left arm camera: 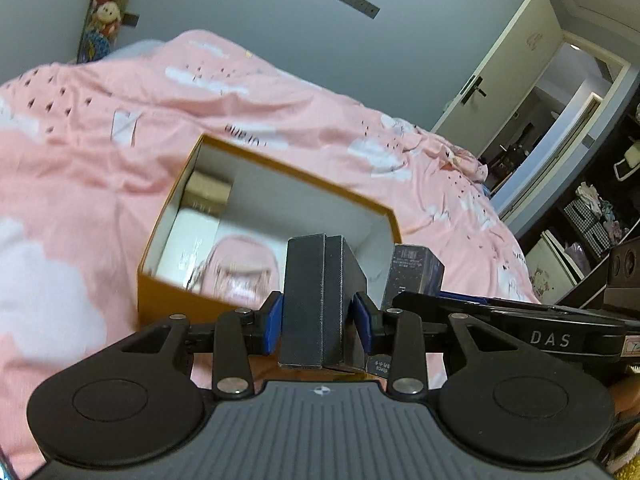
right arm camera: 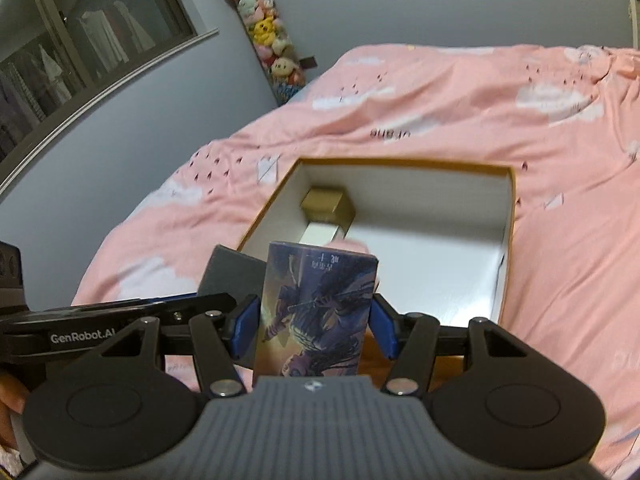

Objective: Organize objects
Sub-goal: 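Carry the black box with the left tool while the right tool carries the card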

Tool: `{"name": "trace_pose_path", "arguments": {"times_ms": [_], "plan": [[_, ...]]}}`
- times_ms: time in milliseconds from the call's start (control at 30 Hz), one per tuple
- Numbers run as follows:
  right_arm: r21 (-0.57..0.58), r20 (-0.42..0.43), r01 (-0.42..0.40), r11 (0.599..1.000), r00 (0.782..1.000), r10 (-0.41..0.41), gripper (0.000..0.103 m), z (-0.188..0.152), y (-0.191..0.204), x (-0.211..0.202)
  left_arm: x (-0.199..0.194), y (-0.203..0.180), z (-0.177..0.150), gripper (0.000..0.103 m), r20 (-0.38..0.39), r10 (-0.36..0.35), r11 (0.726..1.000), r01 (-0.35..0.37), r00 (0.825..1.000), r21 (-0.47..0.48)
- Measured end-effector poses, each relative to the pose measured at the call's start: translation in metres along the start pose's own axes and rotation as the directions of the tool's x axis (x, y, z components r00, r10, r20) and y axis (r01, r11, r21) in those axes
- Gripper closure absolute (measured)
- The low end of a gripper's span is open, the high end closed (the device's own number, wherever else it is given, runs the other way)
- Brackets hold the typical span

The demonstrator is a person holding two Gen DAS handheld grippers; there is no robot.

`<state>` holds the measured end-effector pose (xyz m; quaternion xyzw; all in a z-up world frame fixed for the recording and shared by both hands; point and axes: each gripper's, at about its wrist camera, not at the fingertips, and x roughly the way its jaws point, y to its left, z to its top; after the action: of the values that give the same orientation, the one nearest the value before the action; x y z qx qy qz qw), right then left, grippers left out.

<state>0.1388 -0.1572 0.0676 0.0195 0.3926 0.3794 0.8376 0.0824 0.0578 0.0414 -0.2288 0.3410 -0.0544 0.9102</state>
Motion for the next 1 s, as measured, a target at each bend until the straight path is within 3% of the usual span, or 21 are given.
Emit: {"name": "trace_pose_path", "arguments": {"times_ms": [133,367,667,800,1000], "plan": [[0.015,0.027,0.020,1.000,0.999,-0.020,0.042,0.014,-0.008,0.007,0.013,-0.002,0.016,0.060,0.022,0.001,1.000,-0.002,1.000,0.020],[0.061,0.036,0.065,0.996,0.997,-0.067,0.042,0.030,-0.030,0.034,0.051,0.007,0.050,0.060,-0.027,-0.015,0.999,0.016,1.000,0.042],[0.114,0.007,0.095,0.989,0.995,-0.096,0.042,0.044,-0.059,0.068,0.112,0.034,0.096,0.060,-0.072,-0.026,1.000,0.025,0.997,-0.018],[0.144,-0.002,0.107,0.984,0.994,-0.108,0.042,0.049,-0.073,0.083,0.144,0.041,0.104,0.060,-0.105,-0.032,0.997,0.025,0.994,-0.067],[0.165,-0.033,0.116,0.979,0.993,-0.112,0.042,0.051,-0.088,0.108,0.193,0.055,0.094,0.060,-0.215,-0.012,0.994,-0.011,0.977,-0.109]]}}
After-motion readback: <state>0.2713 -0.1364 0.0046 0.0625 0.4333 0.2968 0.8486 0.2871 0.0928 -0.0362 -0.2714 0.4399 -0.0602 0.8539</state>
